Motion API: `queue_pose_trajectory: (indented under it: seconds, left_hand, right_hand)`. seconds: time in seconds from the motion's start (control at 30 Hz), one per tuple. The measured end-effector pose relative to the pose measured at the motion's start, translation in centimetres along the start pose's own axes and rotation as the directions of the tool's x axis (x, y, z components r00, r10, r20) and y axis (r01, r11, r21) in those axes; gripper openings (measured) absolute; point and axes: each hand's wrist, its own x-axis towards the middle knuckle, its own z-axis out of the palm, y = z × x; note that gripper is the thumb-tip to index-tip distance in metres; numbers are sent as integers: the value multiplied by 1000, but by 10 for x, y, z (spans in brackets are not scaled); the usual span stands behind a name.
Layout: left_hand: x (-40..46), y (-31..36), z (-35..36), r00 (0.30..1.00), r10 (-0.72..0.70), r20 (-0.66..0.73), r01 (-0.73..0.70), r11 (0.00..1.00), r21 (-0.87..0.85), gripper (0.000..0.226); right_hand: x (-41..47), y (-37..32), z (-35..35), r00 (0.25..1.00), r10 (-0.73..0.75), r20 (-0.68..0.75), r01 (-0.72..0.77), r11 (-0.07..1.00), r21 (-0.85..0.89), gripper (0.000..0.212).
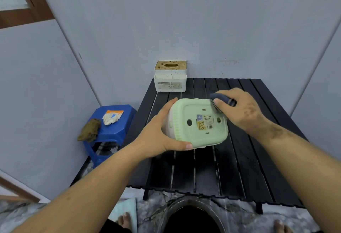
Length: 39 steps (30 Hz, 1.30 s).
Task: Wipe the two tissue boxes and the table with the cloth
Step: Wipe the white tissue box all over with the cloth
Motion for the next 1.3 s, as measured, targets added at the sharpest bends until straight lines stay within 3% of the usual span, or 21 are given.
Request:
queue_pose_trajectory:
  seconds: [0.13,0.3,0.37,0.47,0.57,0.7,0.8,0.93,1.03,1.1,1.23,1.3]
  left_hand:
    - [2,-2,-1,1000,5,7,-5,1000,-12,121]
    - [0,-4,1,999,55,0,-55,998,36,115]
    - [-3,-5,2,999,48,-3,-48,998,42,116]
    - [-7,-5,1,1000,28,11,-29,997,73,124]
    - [-9,-7,0,1000,27,15,-28,996,81,124]
    - [-5,-12,-4,1000,12,26,-13,1000,16,122]
    - [-1,-18,-7,999,-7,40,10,996,-92,114]
    - [4,-20,-8,998,-61,14,63,968,-244,100]
    - [7,-18,-8,997,-76,15,77,962,-263,97]
    - [8,-17,-6,996,-86,-3,82,958,-274,94]
    - [8,-17,-4,995,-101,-23,90,954,-287,89]
    - [8,-16,-5,993,-120,-17,110,948,-298,87]
  right_hand:
    - [-4,-19,12,999,-10,-36,10,1000,6,14]
    - [-15,-64,34,962,-271,45,271,963,9,21]
    - [-7,-56,28,973,-216,82,216,976,6,20]
    - [9,-30,8,994,8,107,-5,1000,-29,14]
    - [8,-9,-8,985,86,151,-99,992,80,15]
    - [-3,11,-4,997,45,70,-59,973,221,19]
    - [-10,17,6,1000,8,7,-10,981,191,27]
    - [-20,22,17,998,56,22,-58,994,92,34]
    - [-27,17,31,993,77,-86,-73,996,47,30]
    - [-33,5,42,995,-17,-97,14,999,-33,27]
    - [-42,-9,46,930,-355,95,358,933,-17,35]
    - [-38,4,37,916,-386,109,391,920,-30,34]
